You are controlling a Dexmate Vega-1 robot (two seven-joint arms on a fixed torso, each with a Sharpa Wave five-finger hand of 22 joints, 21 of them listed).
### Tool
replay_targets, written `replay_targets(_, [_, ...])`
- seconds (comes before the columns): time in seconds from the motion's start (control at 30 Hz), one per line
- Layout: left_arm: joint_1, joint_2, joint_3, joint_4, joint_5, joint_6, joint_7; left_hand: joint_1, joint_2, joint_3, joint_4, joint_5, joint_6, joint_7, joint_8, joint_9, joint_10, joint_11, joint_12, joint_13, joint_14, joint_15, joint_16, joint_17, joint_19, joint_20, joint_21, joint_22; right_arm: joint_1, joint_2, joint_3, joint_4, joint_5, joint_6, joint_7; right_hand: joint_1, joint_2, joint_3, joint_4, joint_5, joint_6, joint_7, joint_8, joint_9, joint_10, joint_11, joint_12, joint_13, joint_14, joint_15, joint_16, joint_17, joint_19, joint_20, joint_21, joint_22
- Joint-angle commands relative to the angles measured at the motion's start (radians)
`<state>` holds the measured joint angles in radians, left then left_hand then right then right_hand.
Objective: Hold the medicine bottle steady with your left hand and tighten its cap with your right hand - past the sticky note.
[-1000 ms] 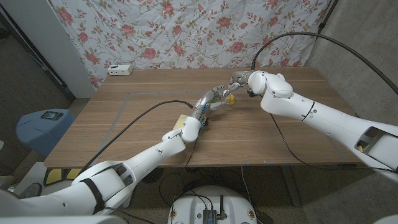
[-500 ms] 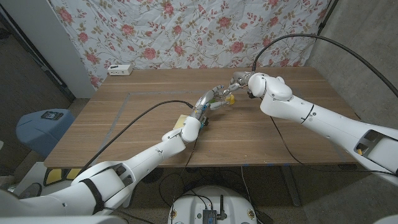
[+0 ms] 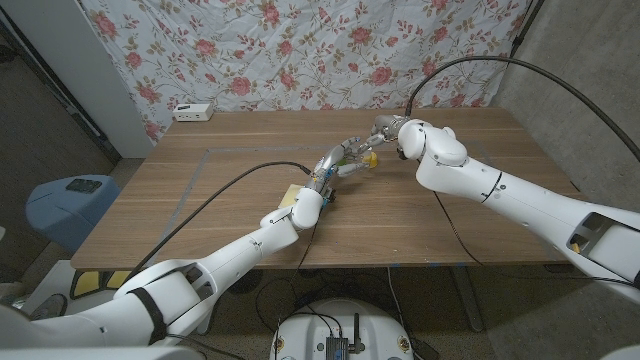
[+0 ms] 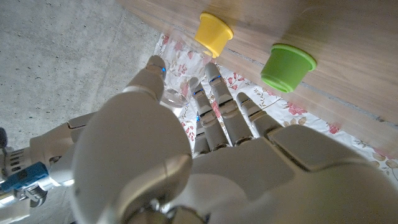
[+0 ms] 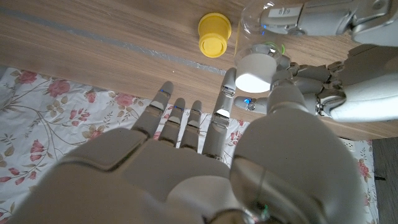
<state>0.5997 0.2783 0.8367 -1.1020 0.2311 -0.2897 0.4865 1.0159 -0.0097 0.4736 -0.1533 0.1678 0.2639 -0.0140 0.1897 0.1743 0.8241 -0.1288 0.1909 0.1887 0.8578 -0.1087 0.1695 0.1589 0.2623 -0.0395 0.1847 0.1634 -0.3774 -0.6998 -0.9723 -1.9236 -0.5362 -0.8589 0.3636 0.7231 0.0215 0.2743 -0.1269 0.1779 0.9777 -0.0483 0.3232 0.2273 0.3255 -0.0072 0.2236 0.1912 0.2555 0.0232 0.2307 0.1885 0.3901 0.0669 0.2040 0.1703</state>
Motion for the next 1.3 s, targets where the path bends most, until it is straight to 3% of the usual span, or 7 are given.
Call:
replay_targets(0.03, [0.004, 0.002, -0.003, -0.005, 0.000, 0.001, -0.002, 0.002, 0.005, 0.004, 0.000, 0.008, 0.000, -0.001, -0.002, 0.002, 0.037, -0.036, 0.005, 0.002, 0.004, -0.088, 0.003, 0.001, -0.002, -0.129, 0.000, 0.002, -0.002, 0.017, -0.015, 0.006, -0.009, -0.031, -0.030, -0.009, 0.001, -0.006, 0.001, 0.005, 0.039, -0.015, 0.008, 0.001, 0.018, 0.002, 0.006, 0.000, 0.014, -0.002, 0.006, 0.004, 0.011, 0.000, 0.006, 0.002])
replay_targets(0.5, [0.002, -0.002, -0.004, 0.005, -0.002, -0.001, 0.003, 0.003, 0.003, 0.003, -0.001, 0.008, 0.001, -0.003, -0.002, 0.002, 0.040, -0.035, 0.006, 0.002, 0.005, -0.089, 0.004, 0.001, -0.001, -0.131, 0.000, 0.002, 0.016, 0.031, -0.061, 0.020, -0.052, -0.079, -0.049, -0.030, -0.001, -0.016, 0.004, 0.005, 0.097, -0.009, 0.022, -0.004, 0.059, 0.001, 0.009, 0.000, 0.039, -0.008, 0.009, 0.005, 0.025, 0.001, 0.004, 0.002])
replay_targets(1.3, [-0.006, -0.005, -0.002, 0.021, -0.003, -0.008, 0.006, 0.000, 0.006, 0.005, 0.001, 0.008, -0.001, 0.000, -0.003, 0.002, 0.039, -0.034, 0.006, 0.002, 0.004, -0.087, 0.003, 0.001, -0.002, -0.130, 0.000, 0.002, 0.009, 0.054, -0.066, 0.039, -0.066, -0.094, -0.103, -0.071, -0.022, -0.038, 0.005, 0.001, 0.209, -0.004, 0.045, -0.016, 0.130, -0.015, 0.008, -0.001, 0.081, -0.014, 0.010, 0.005, 0.050, -0.002, 0.002, 0.003])
